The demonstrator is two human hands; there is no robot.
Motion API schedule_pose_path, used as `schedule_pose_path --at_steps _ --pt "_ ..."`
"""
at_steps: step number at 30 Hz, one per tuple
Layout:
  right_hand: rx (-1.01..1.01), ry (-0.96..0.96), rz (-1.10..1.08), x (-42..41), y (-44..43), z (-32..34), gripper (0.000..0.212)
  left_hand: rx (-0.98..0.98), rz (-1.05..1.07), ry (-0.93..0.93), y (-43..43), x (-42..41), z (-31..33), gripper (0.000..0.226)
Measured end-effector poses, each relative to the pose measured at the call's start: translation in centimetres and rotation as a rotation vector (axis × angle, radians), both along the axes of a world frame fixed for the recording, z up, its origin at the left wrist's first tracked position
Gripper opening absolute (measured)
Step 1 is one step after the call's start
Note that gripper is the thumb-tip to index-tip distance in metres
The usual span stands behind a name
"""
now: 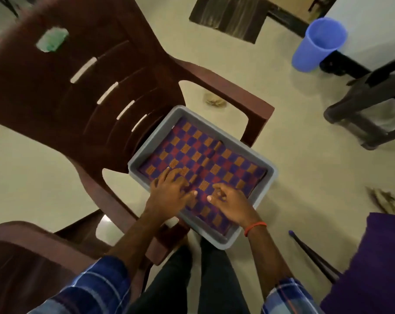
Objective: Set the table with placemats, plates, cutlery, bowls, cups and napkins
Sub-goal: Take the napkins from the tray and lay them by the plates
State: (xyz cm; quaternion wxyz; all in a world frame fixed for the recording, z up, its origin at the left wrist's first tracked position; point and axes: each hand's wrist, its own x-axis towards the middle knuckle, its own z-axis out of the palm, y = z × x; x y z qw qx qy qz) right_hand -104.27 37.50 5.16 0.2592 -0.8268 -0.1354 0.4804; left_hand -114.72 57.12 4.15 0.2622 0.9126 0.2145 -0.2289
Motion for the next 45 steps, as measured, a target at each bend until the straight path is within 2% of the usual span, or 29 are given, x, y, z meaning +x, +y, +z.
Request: schedule_pose_path --at_steps 3,7,11,15,20,23,26,29,32,35,39,41,43,45 --pt "0.011 0.04 -0.044 2.4 1.1 -4.0 0.06 0.01 0.041 0.03 0.0 2.8 -4.0 0.057" --pt "0.013 0.02 -0.106 4.1 2.0 -9.1 0.06 0.004 0.089 0.069 -0.2 5.5 -9.3 0.042" --pt "0.037 0.025 -0.126 4.7 1.8 -12.4 0.062 0.074 0.111 0.075 -0.3 7.6 -13.1 0.051" --pt "0.112 0.051 -0.167 5.3 0.7 -12.4 0.051 0.117 0.141 0.058 0.1 8.8 -16.1 0.049" --pt "0.151 0.063 -0.167 5.4 -1.2 -10.5 0.044 0.022 0.069 -0.069 0.2 10.3 -17.6 0.01" --pt "0.166 0.031 -0.127 5.3 -2.5 -8.6 0.044 -0.018 0.038 -0.058 -0.1 10.7 -16.7 0.018" --pt "0.187 -0.009 -0.131 5.3 -3.8 -6.5 0.042 -0.145 0.055 -0.088 -0.1 10.5 -14.7 0.02" --pt "0.2 -0.032 -0.146 5.1 -4.8 -4.5 0.042 -0.304 0.139 -0.195 0.1 10.0 -12.3 0.02" --pt "0.179 -0.066 -0.159 4.5 -5.2 -1.3 0.038 -0.507 0.229 -0.287 0.4 9.5 -7.0 0.014" --pt "0.177 -0.098 -0.165 4.0 -4.9 1.7 0.035 -0.662 0.27 -0.281 0.8 9.0 -1.5 0.024" --pt "0.201 -0.097 -0.267 2.9 -3.8 5.4 0.037 -0.756 0.264 -0.251 1.1 8.2 5.8 0.02" --pt "0.23 -0.062 -0.386 2.0 -3.4 7.1 0.047 -0.808 0.248 -0.274 1.0 7.7 9.5 0.021" --pt "0.264 -0.042 -0.528 1.0 -3.2 8.2 0.072 -0.887 0.247 -0.324 0.8 7.3 13.2 0.017" --pt "0.298 0.011 -0.66 0.0 -2.9 9.5 0.071 -0.991 0.261 -0.38 0.8 6.9 16.5 0.015"
